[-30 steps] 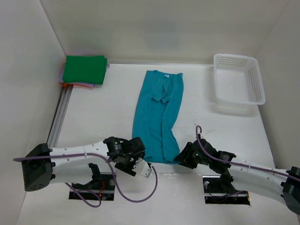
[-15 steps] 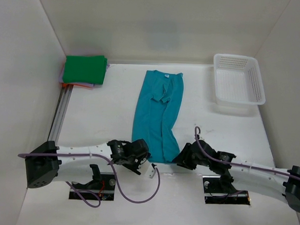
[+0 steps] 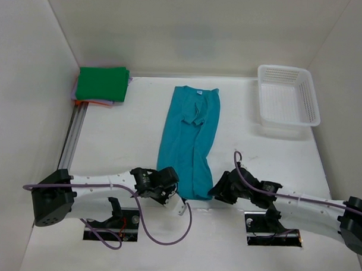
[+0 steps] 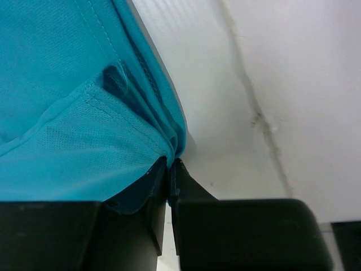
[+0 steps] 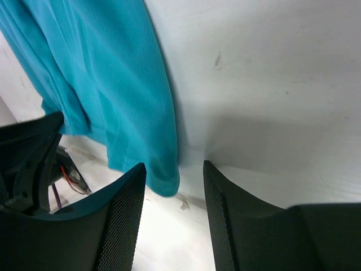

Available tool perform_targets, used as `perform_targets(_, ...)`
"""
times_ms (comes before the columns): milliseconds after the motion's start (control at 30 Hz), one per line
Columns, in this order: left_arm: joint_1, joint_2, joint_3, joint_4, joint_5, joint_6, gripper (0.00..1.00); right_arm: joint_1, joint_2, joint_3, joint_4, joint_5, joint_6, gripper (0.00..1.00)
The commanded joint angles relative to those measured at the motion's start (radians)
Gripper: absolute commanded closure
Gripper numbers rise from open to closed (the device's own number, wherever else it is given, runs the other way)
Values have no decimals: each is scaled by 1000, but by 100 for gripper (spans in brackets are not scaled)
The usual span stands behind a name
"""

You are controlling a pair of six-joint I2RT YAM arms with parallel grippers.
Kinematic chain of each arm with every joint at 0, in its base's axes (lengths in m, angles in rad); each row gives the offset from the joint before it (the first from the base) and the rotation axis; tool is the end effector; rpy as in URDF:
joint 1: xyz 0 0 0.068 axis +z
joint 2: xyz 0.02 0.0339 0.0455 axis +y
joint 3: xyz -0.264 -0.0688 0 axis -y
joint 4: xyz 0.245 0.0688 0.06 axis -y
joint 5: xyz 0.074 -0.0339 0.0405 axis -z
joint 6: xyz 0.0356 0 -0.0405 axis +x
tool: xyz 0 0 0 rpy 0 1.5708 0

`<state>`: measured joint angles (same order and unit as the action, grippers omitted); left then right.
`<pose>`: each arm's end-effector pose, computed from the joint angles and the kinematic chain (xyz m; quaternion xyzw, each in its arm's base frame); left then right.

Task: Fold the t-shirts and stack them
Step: Grab the bottom of the folded rectangular tshirt with both arms

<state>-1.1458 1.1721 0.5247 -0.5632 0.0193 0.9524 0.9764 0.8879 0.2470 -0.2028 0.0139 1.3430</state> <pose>0.0768 -0.1713 0.1543 0.8538 0.4888 -0.0267 0.1774 0.0892 0.1310 0.1380 0.1728 0.9185 0.3234 0.1480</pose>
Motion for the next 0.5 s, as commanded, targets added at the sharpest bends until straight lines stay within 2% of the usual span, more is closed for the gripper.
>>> perform_targets(0, -1, -29, 32, -129, 85, -40, 97, 0, 63, 35, 40, 24, -4, 50)
perform_targets(133, -1, -29, 49, -136, 88, -46, 97, 17, 141, 70, 100, -12, 1, 58)
perform_targets(300, -4, -37, 80, -178, 100, -66, 97, 81, 215, 107, 89, -80, 15, 63)
perform_targets(400, -4, -48, 96, -213, 125, -86, 97, 124, 259, 127, 86, -117, 28, 72)
perform_targets(467, -4, -55, 103, -228, 137, -101, 97, 146, 281, 139, 89, -124, 35, 82)
